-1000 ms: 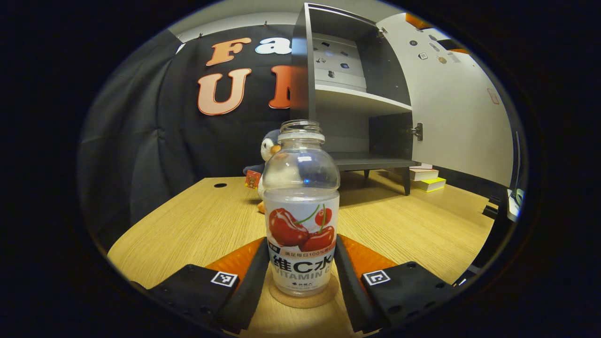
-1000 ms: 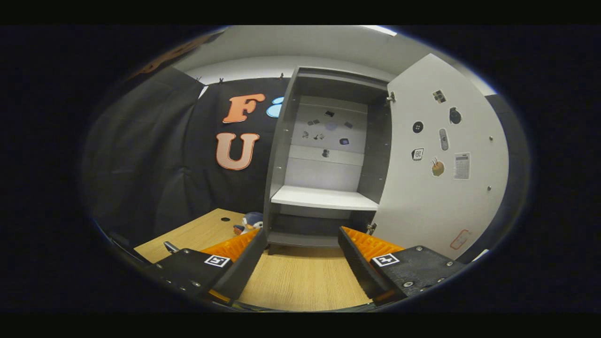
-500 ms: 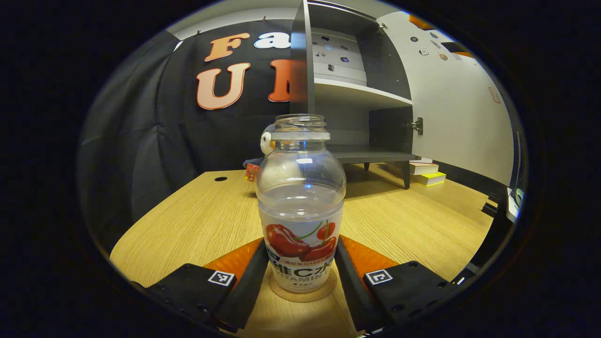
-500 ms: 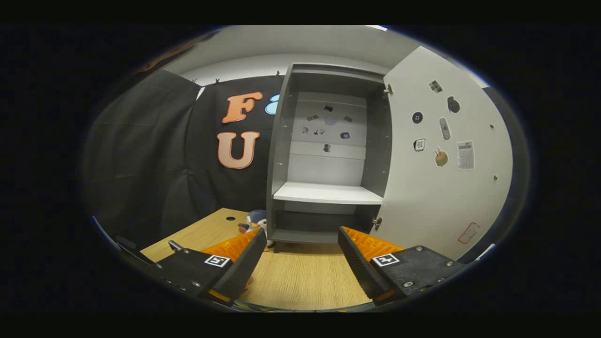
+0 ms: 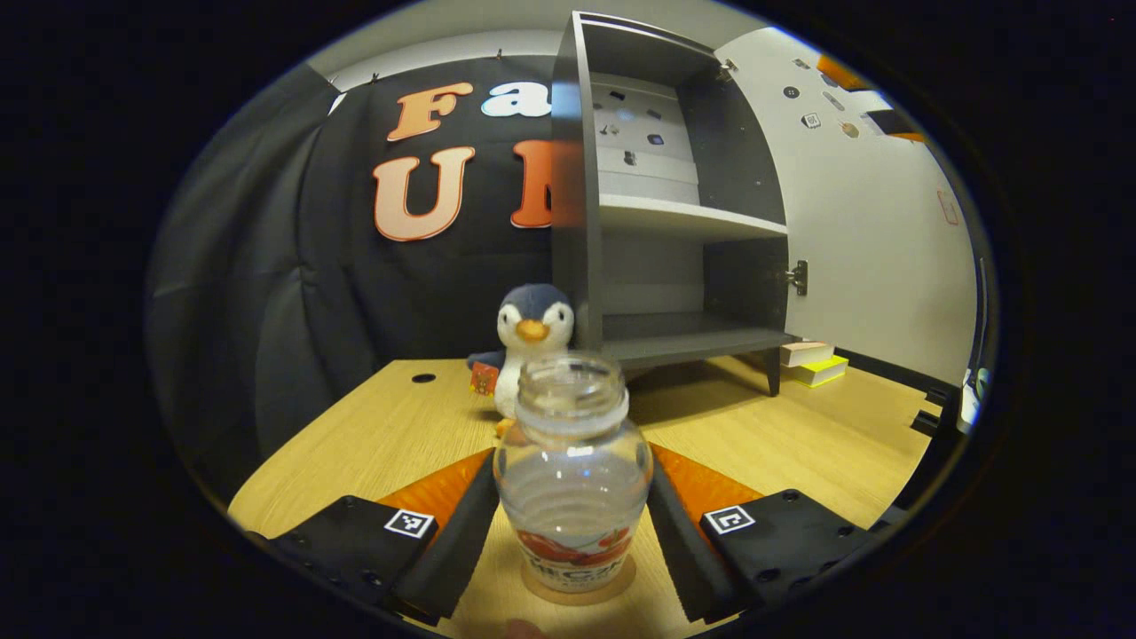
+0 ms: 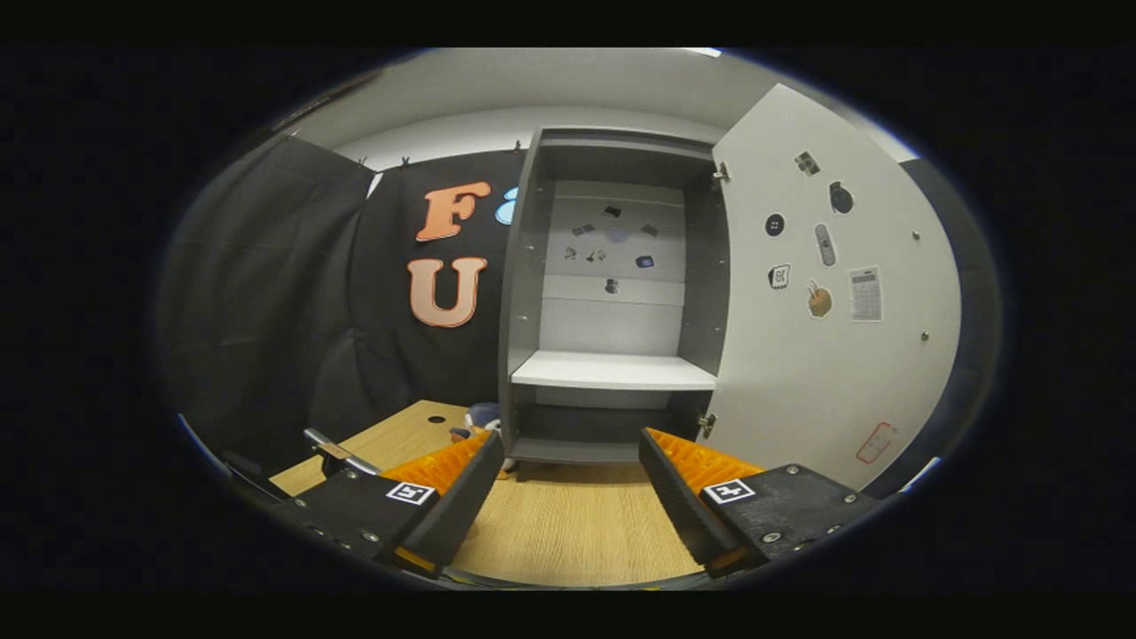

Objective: Open the cabinet door with the right hand, grasp the bottle in the cabinet with the left hand and place it on the coaster, then close the cabinet door with the right hand.

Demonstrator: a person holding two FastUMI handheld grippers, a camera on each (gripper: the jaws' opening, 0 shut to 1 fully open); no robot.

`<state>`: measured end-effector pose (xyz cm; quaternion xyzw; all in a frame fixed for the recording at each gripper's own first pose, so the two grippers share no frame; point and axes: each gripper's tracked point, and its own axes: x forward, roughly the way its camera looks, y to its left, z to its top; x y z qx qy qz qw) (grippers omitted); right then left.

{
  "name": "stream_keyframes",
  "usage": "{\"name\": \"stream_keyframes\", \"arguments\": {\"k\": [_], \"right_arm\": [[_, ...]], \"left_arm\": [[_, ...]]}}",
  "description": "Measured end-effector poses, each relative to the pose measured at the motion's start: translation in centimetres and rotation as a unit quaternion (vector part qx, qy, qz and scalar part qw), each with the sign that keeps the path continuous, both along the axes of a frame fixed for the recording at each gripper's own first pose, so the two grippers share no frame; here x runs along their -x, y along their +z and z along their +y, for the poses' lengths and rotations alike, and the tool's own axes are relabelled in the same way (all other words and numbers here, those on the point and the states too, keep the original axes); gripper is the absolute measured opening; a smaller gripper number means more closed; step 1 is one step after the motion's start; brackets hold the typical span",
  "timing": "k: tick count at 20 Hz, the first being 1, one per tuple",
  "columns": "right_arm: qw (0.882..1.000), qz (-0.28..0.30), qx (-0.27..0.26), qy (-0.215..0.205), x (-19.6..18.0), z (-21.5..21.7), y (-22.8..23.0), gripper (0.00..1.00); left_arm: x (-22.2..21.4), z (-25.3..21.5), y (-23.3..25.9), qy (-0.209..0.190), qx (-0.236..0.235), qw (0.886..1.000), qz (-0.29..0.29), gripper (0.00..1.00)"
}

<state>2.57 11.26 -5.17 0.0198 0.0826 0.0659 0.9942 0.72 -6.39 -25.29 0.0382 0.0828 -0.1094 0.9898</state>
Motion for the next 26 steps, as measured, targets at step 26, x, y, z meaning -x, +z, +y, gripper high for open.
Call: {"name": "stream_keyframes", "arguments": {"k": [26], "right_arm": [[0.99, -0.083, 0.011, -0.117, 5.2, -18.7, 5.0, 0.95]], "left_arm": [[2.7, -6.5, 23.9, 0.001, 0.041, 0.996, -0.082, 0.95]]}}
